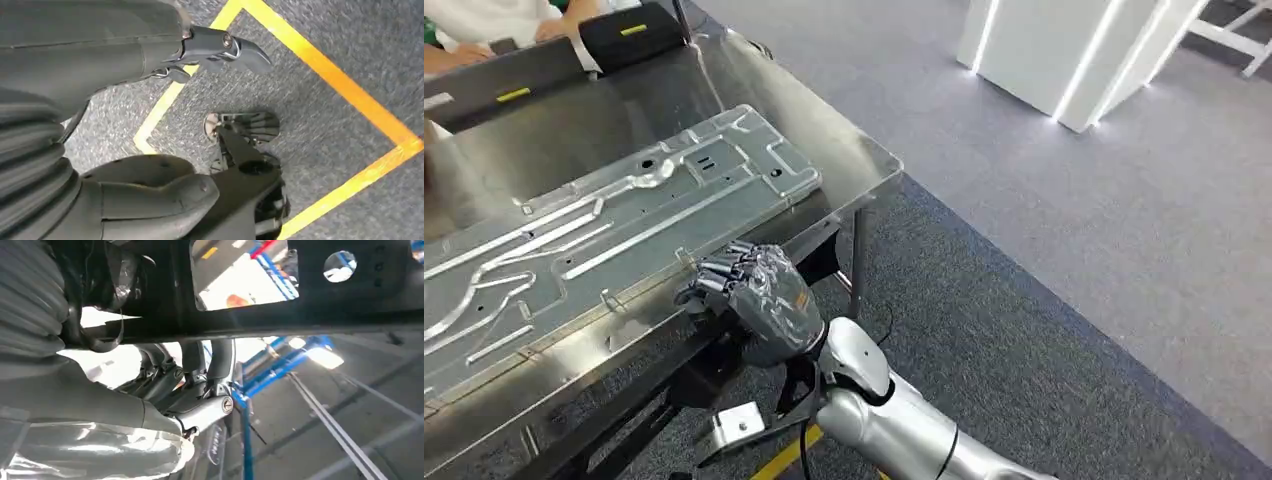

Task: Take the parts from the cabinet and place them on the table.

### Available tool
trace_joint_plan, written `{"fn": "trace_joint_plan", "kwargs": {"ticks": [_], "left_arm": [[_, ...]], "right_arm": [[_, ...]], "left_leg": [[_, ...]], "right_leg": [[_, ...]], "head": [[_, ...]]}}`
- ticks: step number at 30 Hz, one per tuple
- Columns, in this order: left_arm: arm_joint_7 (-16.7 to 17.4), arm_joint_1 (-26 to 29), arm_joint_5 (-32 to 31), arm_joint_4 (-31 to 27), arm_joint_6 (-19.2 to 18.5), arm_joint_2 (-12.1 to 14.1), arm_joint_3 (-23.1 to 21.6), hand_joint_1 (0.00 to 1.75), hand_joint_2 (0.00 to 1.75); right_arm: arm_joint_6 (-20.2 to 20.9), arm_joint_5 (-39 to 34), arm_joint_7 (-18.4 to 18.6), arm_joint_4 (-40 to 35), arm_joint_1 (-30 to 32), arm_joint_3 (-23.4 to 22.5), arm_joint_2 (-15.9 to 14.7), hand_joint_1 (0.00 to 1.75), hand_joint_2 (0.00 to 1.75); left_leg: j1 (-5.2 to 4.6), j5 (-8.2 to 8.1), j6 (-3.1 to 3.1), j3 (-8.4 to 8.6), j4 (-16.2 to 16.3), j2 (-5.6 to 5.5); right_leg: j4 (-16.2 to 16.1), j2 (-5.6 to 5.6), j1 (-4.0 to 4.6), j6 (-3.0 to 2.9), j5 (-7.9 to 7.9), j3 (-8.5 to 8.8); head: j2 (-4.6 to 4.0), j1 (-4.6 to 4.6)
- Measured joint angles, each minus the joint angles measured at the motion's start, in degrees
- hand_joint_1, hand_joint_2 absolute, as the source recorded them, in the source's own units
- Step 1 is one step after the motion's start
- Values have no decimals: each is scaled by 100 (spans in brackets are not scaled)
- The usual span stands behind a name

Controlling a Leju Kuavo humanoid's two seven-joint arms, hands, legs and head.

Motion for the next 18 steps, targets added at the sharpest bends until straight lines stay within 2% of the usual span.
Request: {"fn": "trace_joint_plan", "kwargs": {"ticks": [1, 2, 3, 4, 5, 6, 7, 8, 9, 12, 13, 14, 15, 16, 17, 18], "left_arm": [[0, -18, 2, 0, 2, 2, 2, 0, 175], [0, -22, 2, 0, 4, 7, 2, 0, 175], [0, -17, 4, 0, 9, 9, 4, 0, 175], [0, -1, 4, 0, 13, 11, 7, 0, 175], [0, 13, 4, 0, 15, 17, 9, 0, 175], [0, 14, 4, 0, 15, 33, 11, 0, 175], [0, 8, 4, 0, 15, 42, 15, 0, 175], [-2, -14, 4, 0, 13, 41, 20, 0, 175], [-13, -17, 4, 0, 4, 39, 26, 0, 175], [-31, -5, 4, 0, 2, 42, 57, 0, 175], [-33, -5, 2, 0, 9, 42, 74, 0, 175], [-35, -1, -7, 0, 9, 42, 83, 0, 175], [-35, -5, -11, 0, 15, 42, 85, 0, 175], [-35, -17, -17, 0, 17, 42, 87, 0, 175], [-35, -23, -28, 0, 17, 42, 87, 0, 175], [-35, -21, -31, 0, 17, 42, 87, 0, 175]], "right_arm": [[-33, 2, 4, 0, 6, -33, -26, 175, 175], [-59, 2, 20, 0, 31, -62, -64, 175, 175], [-76, 0, 22, 0, 59, -109, -107, 175, 175], [-86, 0, 22, 0, 80, -140, -138, 175, 175], [-90, 0, 20, -4, 88, -175, -173, 175, 175], [-96, 0, 18, -17, 87, -197, -199, 175, 175], [-103, 0, 17, -37, 86, -212, -214, 175, 175], [-122, 0, 15, -59, 88, -230, -227, 175, 175], [-140, 2, 15, -70, 87, -258, -247, 175, 175], [-236, 9, 15, -155, 140, -416, -341, 175, 175], [-269, 27, 13, -192, 154, -497, -378, 175, 175], [-280, 42, 9, -223, 172, -573, -426, 175, 175], [-297, 61, -2, -262, 189, -644, -471, 175, 175], [-315, 83, -2, -286, 223, -721, -527, 175, 175], [-328, 105, -2, -286, 278, -792, -577, 175, 175], [-335, 116, -2, -286, 337, -847, -623, 175, 175]], "left_leg": [[18, -206, -20, -216, 442, 104], [35, -370, -43, -428, 871, 157], [49, -412, -67, -548, 1110, 183], [65, -330, -85, -531, 1084, 198], [80, -123, -104, -371, 778, 218], [87, 149, -115, -71, 236, 265], [88, 362, -119, 233, -298, 400], [44, 231, -58, 316, -466, 557], [29, 307, -12, 332, -537, 520], [14, 290, 93, 293, -477, 373], [41, 320, 149, 315, -515, 306], [59, 338, 180, 316, -529, 259], [61, 351, 214, 302, -529, 224], [60, 358, 232, 287, -528, 168], [55, 365, 245, 277, -526, 107], [50, 368, 250, 267, -524, 38]], "right_leg": [[6, -89, 7, -2, -8, 3], [16, -181, 13, -1, -24, -1], [34, -259, 12, 10, -39, -9], [55, -320, 8, 24, -56, -12], [88, -386, -4, 41, -82, -16], [132, -442, -19, 69, -115, -15], [182, -488, -25, 102, -155, -12], [203, -527, -22, 134, -180, -18], [262, -557, 37, 175, -209, -35], [234, -665, 26, 240, -214, 0], [252, -710, 15, 282, -244, 3], [360, -484, -33, 330, -340, -10], [645, -260, -42, 347, -555, -138], [1107, -130, -46, 364, -812, -351], [1609, -83, -44, 375, -1033, -594], [1982, -70, -39, 374, -1147, -788]], "head": [[0, -2], [0, 0], [0, -2], [-2, -2], [-2, 0], [-2, -2], [0, -2], [0, -2], [0, 2], [0, 2], [0, -2], [0, 2], [0, 0], [-2, 0], [0, 2], [-2, 0]]}}
